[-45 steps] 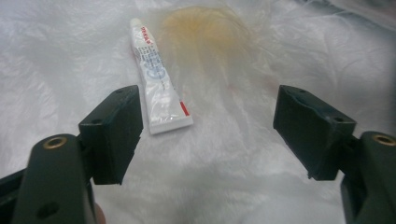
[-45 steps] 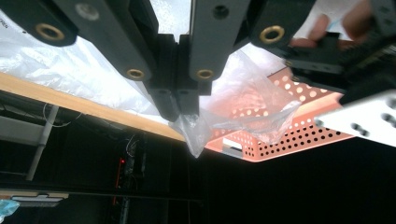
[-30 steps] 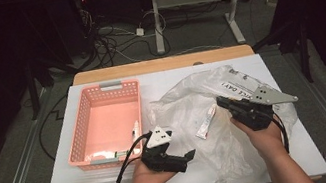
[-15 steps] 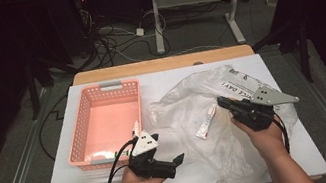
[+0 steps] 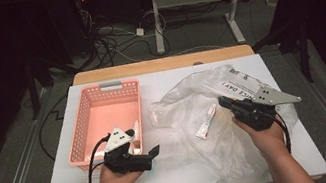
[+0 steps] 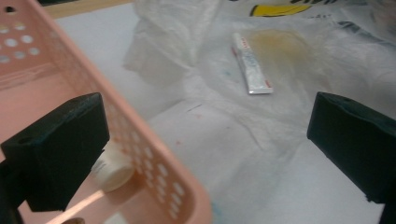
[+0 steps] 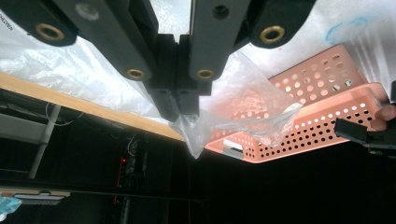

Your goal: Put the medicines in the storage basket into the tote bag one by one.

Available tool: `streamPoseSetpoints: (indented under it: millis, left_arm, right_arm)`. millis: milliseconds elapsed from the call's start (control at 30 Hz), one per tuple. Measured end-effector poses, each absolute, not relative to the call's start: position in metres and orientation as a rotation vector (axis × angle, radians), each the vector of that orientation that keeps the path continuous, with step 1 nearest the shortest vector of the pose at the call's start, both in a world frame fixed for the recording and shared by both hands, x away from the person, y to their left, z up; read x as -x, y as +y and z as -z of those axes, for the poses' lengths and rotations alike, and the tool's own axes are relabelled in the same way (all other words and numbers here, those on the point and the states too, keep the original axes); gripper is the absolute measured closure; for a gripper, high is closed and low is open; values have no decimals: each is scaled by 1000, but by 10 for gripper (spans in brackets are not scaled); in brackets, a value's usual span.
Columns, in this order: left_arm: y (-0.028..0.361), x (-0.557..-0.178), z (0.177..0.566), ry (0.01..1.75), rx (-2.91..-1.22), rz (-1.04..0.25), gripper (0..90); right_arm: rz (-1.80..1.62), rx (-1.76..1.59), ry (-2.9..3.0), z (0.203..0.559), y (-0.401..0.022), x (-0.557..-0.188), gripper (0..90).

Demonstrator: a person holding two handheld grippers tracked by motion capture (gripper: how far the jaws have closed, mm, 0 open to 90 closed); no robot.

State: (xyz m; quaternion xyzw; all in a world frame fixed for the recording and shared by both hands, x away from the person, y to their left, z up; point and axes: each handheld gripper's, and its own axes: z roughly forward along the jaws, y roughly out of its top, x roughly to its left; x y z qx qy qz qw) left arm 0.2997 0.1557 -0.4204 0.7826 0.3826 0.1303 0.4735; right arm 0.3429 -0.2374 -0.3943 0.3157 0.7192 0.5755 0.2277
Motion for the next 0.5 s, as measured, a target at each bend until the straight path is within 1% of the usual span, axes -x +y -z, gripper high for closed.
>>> streamPoseSetpoints:
  millis: [200,333,500]
  left_arm:
    - [177,-305,418,1005,-1885,-346,0]
    - [193,-308,418,1054,-1878,-386,0]
    - [211,-312,419,1103,-1852,-389,0]
  right_arm:
    - [-1586,-873,1980,395,-239,-344,900]
    - [-1588,-873,1978,395,-240,-344,900]
    - [-1588,-875,1978,395,-239,-344,900]
